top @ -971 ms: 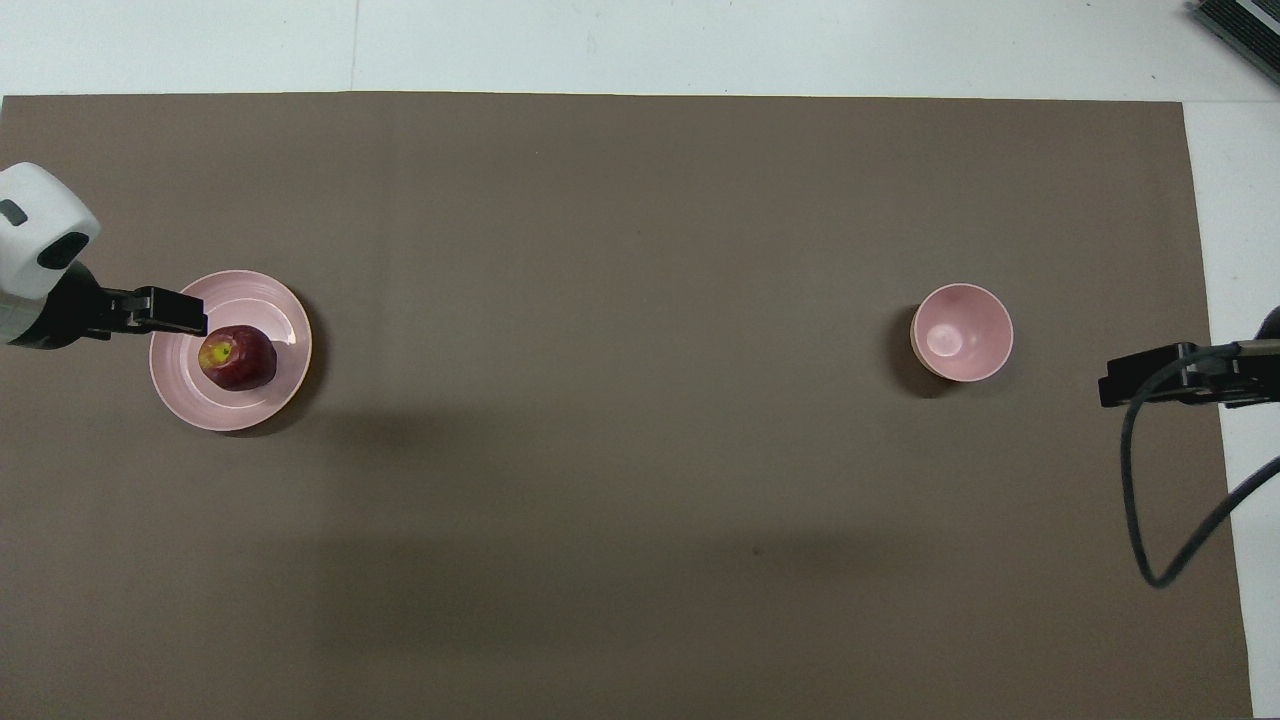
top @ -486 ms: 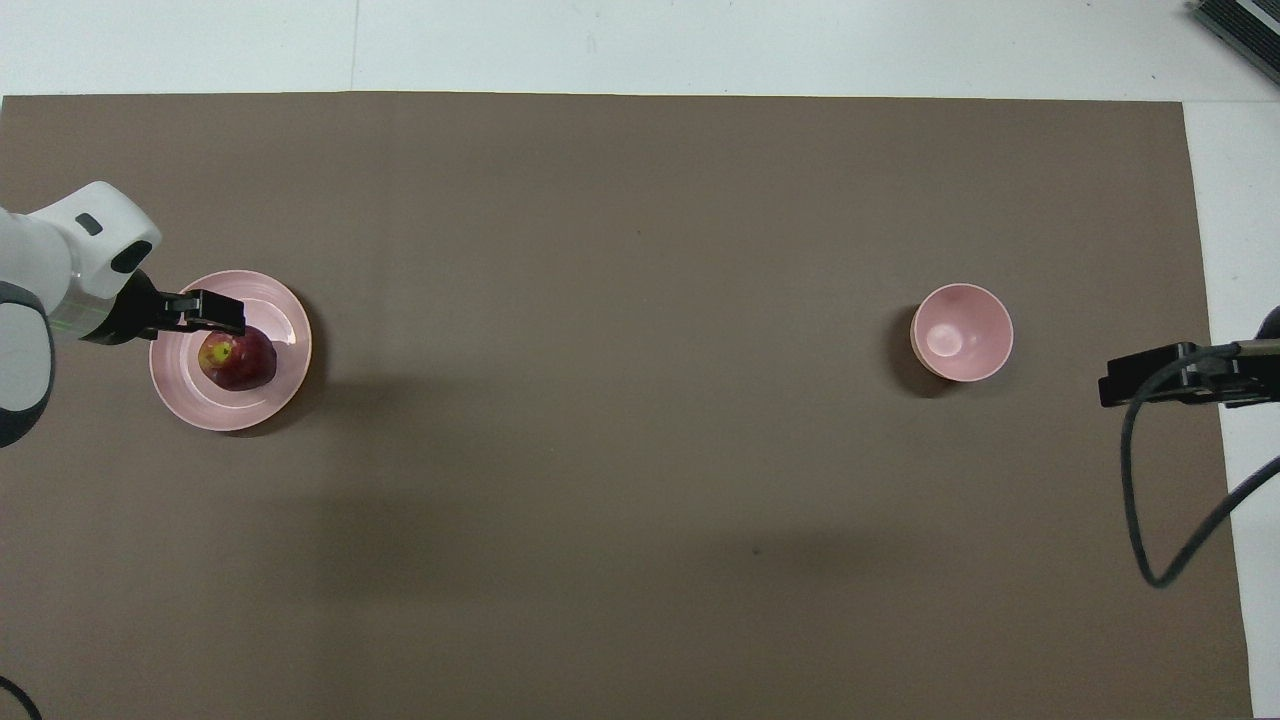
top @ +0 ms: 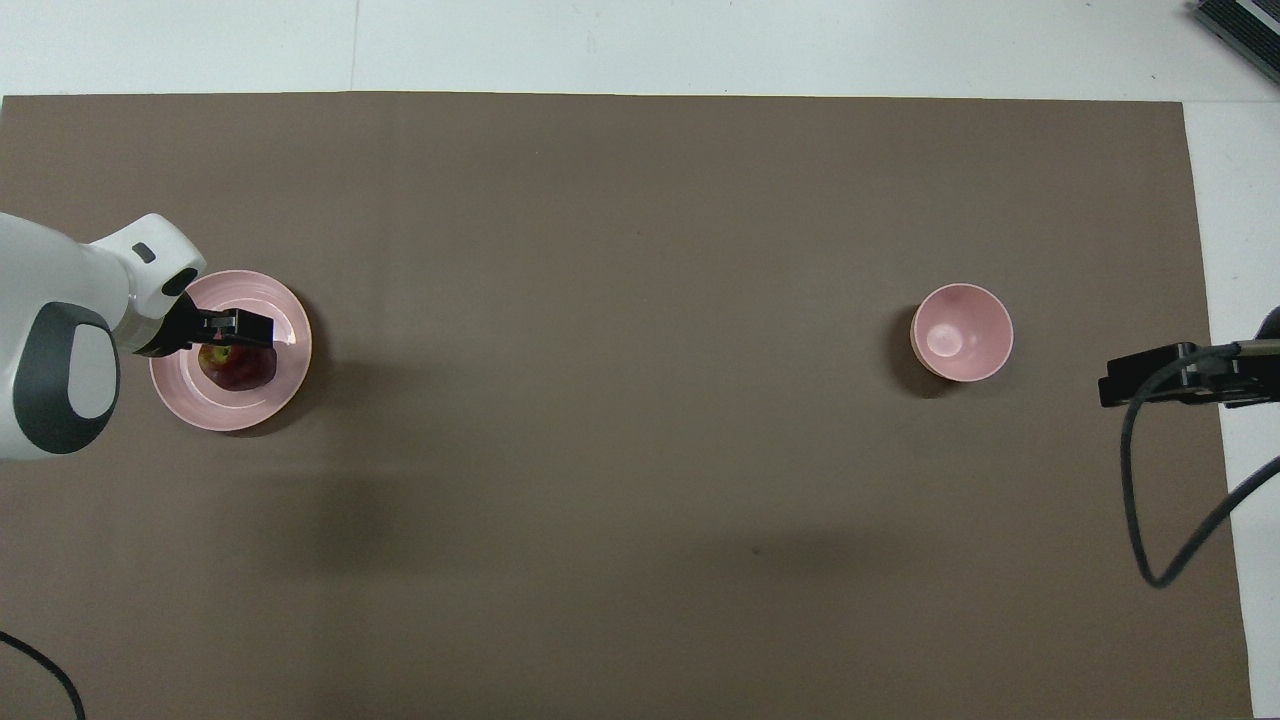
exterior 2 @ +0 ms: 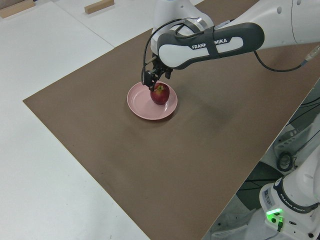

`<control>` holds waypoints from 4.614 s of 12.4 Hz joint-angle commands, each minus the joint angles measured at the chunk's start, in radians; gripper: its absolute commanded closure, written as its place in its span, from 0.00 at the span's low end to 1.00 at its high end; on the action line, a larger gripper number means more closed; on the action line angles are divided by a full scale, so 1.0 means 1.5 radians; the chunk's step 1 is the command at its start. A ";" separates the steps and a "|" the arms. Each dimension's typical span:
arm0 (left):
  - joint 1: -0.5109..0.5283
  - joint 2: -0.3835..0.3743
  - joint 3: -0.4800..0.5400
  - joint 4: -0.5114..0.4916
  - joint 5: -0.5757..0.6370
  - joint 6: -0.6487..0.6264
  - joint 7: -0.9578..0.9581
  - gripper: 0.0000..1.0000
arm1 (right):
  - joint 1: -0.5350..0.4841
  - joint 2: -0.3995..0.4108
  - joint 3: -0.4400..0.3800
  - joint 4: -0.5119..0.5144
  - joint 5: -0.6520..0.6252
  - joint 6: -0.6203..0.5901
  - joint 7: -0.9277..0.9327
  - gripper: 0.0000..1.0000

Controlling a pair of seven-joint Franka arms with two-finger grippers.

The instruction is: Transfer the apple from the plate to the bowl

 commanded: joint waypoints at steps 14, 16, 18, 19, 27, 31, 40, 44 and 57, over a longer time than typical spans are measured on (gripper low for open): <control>0.011 0.016 -0.003 -0.025 0.003 0.016 0.081 1.00 | -0.009 -0.003 0.002 -0.004 0.016 -0.005 -0.010 0.00; 0.010 0.033 -0.003 0.034 -0.016 -0.061 0.074 1.00 | -0.009 -0.009 -0.001 -0.014 0.016 0.006 -0.055 0.00; 0.010 0.057 -0.003 0.127 -0.036 -0.164 0.073 1.00 | -0.009 -0.013 -0.003 -0.040 0.021 0.006 -0.088 0.00; 0.007 0.057 -0.003 0.148 -0.036 -0.182 0.069 1.00 | -0.011 -0.013 -0.004 -0.045 0.042 0.007 -0.095 0.00; -0.001 0.002 -0.001 0.278 0.017 -0.351 0.020 1.00 | -0.055 -0.021 -0.006 -0.155 0.227 0.056 -0.136 0.00; -0.001 -0.050 -0.009 0.270 -0.002 -0.461 -0.109 1.00 | -0.042 -0.004 -0.005 -0.200 0.301 0.154 -0.142 0.00; -0.044 -0.075 -0.016 0.230 -0.347 -0.541 -0.386 1.00 | 0.011 0.062 0.002 -0.268 0.551 0.255 -0.140 0.00; -0.112 -0.071 -0.016 0.193 -0.489 -0.498 -0.513 1.00 | 0.047 0.052 0.004 -0.281 0.661 0.264 -0.032 0.00; -0.199 0.008 -0.042 0.087 -0.997 -0.406 -0.643 1.00 | 0.115 0.009 0.004 -0.333 0.873 0.291 -0.010 0.00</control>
